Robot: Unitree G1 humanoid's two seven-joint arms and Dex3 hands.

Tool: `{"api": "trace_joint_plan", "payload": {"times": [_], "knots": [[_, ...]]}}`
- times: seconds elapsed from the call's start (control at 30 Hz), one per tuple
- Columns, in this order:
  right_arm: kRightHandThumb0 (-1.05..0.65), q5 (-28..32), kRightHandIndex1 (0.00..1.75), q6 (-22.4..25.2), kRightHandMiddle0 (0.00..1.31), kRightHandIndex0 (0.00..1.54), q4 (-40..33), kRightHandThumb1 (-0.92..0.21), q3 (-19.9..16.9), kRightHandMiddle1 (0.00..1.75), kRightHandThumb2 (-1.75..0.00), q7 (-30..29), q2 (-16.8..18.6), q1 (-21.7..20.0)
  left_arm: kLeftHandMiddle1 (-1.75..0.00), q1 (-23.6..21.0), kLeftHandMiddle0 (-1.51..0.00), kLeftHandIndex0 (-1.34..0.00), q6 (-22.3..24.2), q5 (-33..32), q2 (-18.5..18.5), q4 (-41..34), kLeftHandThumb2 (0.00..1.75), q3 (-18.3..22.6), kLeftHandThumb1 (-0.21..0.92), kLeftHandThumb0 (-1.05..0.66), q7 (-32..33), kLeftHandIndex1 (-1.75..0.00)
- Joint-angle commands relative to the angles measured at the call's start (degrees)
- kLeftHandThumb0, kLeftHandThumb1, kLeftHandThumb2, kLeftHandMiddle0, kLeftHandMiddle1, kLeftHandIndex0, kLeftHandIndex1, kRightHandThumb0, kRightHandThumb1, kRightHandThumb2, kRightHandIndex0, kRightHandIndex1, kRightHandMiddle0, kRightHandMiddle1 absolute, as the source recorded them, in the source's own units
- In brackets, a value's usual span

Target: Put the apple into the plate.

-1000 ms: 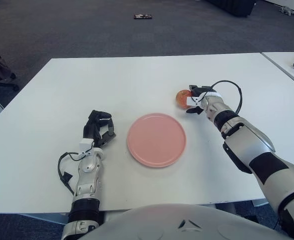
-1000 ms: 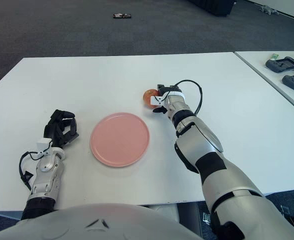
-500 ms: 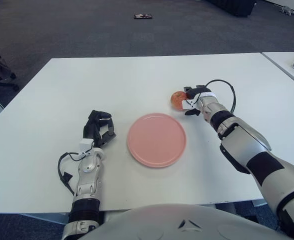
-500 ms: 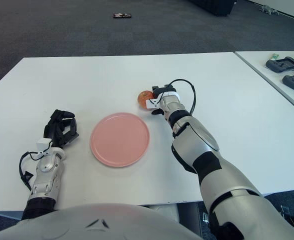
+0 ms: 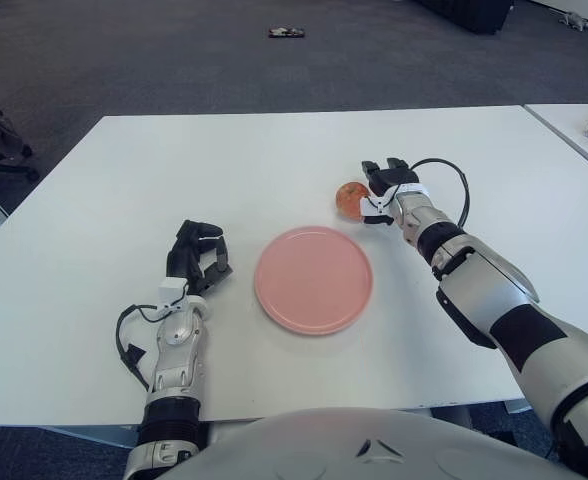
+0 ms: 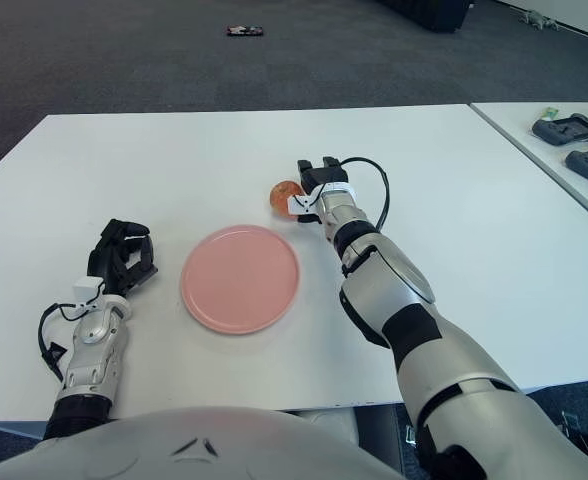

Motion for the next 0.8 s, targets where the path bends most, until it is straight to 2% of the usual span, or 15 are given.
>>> {"api": "trace_joint_plan", "payload": {"times": [0.0,0.5,0.77], "knots": [[-0.91,1.3,0.0,-0.4,0.0,0.0,-1.0,-0.43,-1.7,0.0,-0.79,-3.5,0.3,-0.5,-1.7,1.5,-0.67,-0.42,2.3,-0.5,0.1,2.7,1.03,0.5,0.55,-0.41,0.1,-1.75],[-1.0,3.1,0.0,-0.6,0.0,0.0,-2.9,-0.47,-4.9,0.0,-0.74,-7.2,0.5,-3.6,-1.69,1.0,-0.67,-0.42,3.3,-0.4,0.4,2.6,1.02,0.5,0.56,-0.41,0.2,-1.75],[-1.02,4.3,0.0,-1.0,0.0,0.0,-3.8,-0.48,-6.4,0.0,-0.71,-6.6,0.9,-4.4,-1.69,0.8,-0.67,-0.42,2.2,-0.2,0.6,3.0,1.02,0.2,0.56,-0.41,-0.2,-1.75]]}}
